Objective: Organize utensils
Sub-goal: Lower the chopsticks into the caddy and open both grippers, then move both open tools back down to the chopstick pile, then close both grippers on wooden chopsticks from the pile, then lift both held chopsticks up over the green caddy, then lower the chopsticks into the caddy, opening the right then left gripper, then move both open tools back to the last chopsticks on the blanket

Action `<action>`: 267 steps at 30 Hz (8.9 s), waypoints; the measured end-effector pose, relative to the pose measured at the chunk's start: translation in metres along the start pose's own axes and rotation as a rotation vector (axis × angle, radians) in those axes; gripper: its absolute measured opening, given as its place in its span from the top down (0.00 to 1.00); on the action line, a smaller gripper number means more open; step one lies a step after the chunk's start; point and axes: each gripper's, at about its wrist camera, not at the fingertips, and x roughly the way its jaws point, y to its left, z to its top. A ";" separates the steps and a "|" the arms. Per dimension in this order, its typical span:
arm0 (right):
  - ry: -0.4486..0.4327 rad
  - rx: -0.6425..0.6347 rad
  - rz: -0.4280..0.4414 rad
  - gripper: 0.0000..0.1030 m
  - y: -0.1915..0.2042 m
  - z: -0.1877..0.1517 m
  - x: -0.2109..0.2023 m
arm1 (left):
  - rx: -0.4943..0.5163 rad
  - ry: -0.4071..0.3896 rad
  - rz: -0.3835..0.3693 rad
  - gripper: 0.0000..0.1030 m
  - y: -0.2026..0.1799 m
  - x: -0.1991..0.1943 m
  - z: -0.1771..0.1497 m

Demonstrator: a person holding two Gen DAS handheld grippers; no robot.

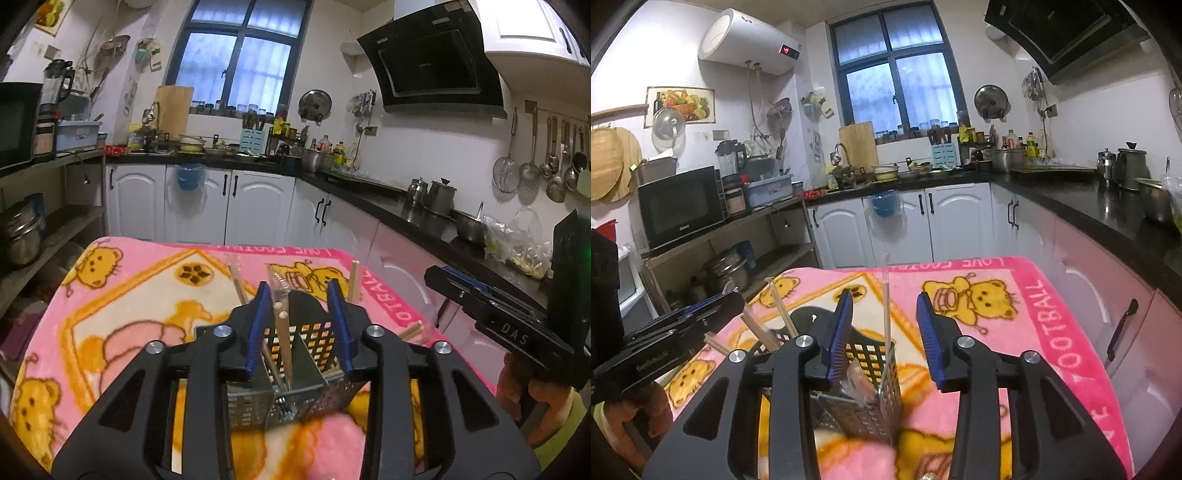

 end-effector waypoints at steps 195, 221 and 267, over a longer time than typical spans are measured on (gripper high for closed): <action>-0.312 0.012 0.134 0.94 0.023 0.079 -0.047 | -0.106 -0.190 -0.152 1.00 -0.021 -0.056 0.108; -0.247 0.039 0.077 0.94 0.002 0.041 0.025 | -0.153 -0.096 -0.139 1.00 -0.006 0.032 0.075; 0.082 0.118 0.050 0.49 -0.011 -0.033 -0.031 | -0.146 0.015 -0.057 0.11 0.007 -0.047 -0.011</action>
